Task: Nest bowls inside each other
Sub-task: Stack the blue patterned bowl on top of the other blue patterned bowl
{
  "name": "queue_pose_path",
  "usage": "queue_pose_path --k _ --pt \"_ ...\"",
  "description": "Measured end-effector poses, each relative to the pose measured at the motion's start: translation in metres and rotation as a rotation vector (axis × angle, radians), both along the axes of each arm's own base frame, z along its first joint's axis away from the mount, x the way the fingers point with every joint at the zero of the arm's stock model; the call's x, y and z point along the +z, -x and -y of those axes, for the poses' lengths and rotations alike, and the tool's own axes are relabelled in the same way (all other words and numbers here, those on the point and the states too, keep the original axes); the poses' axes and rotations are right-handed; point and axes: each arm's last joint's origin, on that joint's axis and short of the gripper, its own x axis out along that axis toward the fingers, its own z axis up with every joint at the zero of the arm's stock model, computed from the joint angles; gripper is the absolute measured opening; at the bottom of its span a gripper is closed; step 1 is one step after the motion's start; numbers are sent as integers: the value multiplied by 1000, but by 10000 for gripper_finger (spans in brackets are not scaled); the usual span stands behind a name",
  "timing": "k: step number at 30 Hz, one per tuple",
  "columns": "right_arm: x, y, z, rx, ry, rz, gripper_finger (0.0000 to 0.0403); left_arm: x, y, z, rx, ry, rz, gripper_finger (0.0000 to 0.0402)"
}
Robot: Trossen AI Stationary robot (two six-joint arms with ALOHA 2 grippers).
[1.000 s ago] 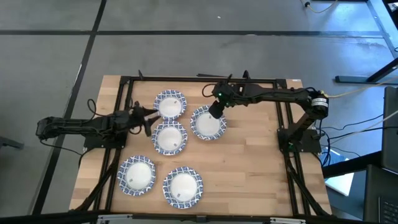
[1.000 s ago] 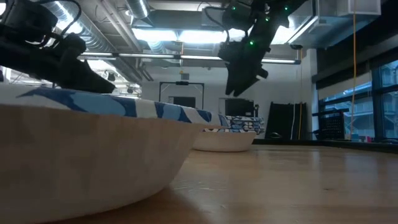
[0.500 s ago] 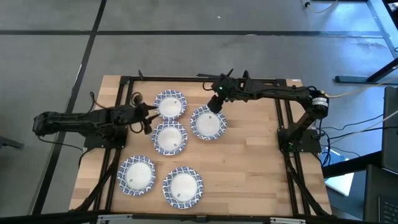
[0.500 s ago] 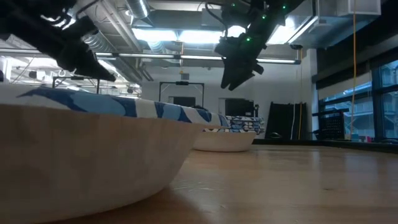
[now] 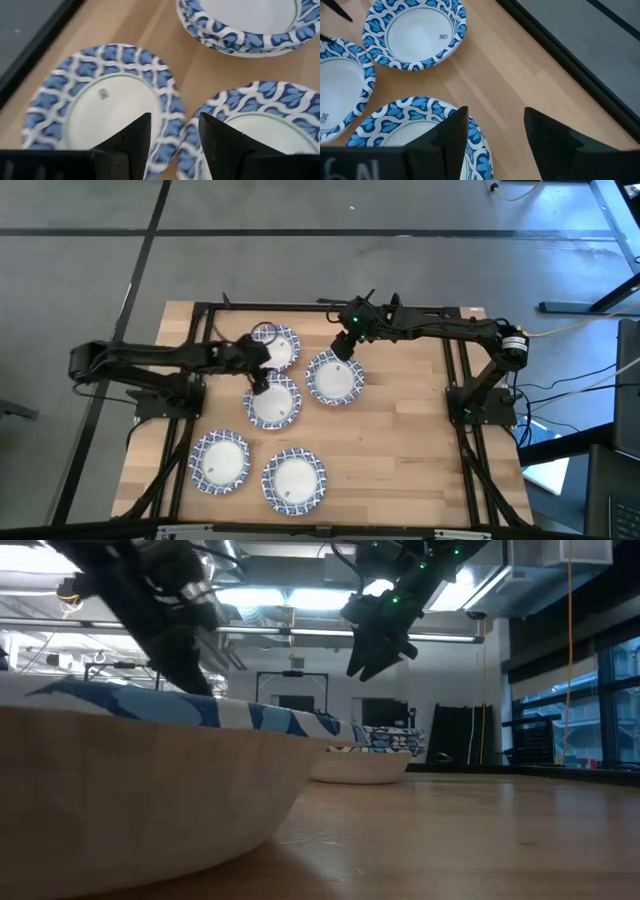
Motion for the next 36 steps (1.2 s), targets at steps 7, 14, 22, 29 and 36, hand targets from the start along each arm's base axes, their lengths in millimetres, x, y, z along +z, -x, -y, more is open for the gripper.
queue_pose_path --k 7,14,22,29,36 --pt "0 0 0 -2 -5 -3 193 -2 -43 -10 18 29 -49 160" --pt "-1 1 0 -2 -7 -9 193 -15 -73 -18 43 18 -145 160" --pt "-2 2 -1 0 -12 -30 193 -38 -77 -21 99 7 -272 160" --pt "-2 2 -1 2 -10 -30 193 -48 -79 -22 127 2 -305 160" --pt "-2 2 -1 3 -10 -31 193 -48 -78 -22 134 -9 -309 141"
